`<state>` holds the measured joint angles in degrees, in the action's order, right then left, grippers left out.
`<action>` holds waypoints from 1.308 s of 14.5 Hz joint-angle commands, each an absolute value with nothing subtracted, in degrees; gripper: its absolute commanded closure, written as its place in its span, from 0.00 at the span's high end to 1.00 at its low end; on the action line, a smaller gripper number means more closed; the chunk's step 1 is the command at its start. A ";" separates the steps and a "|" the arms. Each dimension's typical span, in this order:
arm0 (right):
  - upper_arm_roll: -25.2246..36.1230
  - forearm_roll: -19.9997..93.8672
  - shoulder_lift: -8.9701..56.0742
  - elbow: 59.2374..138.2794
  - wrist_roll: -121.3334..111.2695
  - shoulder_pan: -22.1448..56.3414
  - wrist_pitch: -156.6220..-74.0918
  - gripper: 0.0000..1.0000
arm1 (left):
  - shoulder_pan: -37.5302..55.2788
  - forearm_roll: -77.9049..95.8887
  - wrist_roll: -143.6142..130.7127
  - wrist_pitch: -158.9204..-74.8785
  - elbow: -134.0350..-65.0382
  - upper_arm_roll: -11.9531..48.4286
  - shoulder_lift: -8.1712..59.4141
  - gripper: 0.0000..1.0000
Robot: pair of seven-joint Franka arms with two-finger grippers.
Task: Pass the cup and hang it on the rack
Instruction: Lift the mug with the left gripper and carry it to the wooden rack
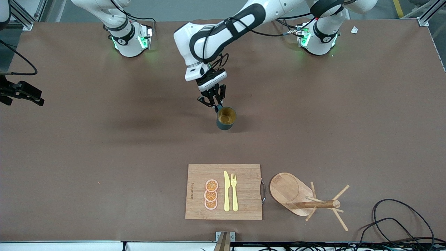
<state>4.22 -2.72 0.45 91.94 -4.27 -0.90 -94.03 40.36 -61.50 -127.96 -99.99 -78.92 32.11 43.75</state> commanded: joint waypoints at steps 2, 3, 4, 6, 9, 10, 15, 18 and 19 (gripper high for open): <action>3.60 -2.55 -1.14 93.52 -4.39 -1.50 -94.75 1.00 | 33.16 -49.52 -123.23 -103.34 -72.95 33.48 39.92 0.00; 3.60 -2.64 -1.14 93.52 -4.39 -1.49 -94.75 1.00 | 29.57 -44.96 -121.83 -106.67 -72.95 33.66 37.47 0.00; 3.60 -2.55 -1.14 93.52 -4.39 -1.58 -94.75 1.00 | 26.66 -40.30 -120.08 -109.57 -72.95 33.66 35.70 0.00; 3.60 -2.64 -1.14 93.52 -4.57 -1.67 -94.75 1.00 | 20.16 -28.89 -117.44 -115.63 -72.95 33.66 32.62 0.00; 3.69 -2.55 -1.05 93.52 -4.83 -1.76 -94.75 1.00 | 11.72 -15.42 -109.37 -119.09 -72.86 34.01 30.59 0.00; 3.69 -2.55 -1.05 93.52 -4.92 -1.84 -94.75 1.00 | 8.91 -11.81 -106.64 -119.79 -72.86 34.10 30.24 0.00; 3.69 -2.55 -1.05 93.69 -5.01 -1.76 -94.48 1.00 | -1.66 8.14 -95.73 -125.32 -72.86 34.01 30.50 0.01; 3.69 -2.55 -1.14 93.69 -5.01 -1.58 -94.22 1.00 | -5.09 15.97 -90.29 -128.49 -72.86 34.01 32.16 0.00; 3.69 -2.64 -1.14 93.87 -5.10 -1.58 -94.13 1.00 | -5.88 18.35 -88.61 -129.02 -72.86 33.93 32.25 0.00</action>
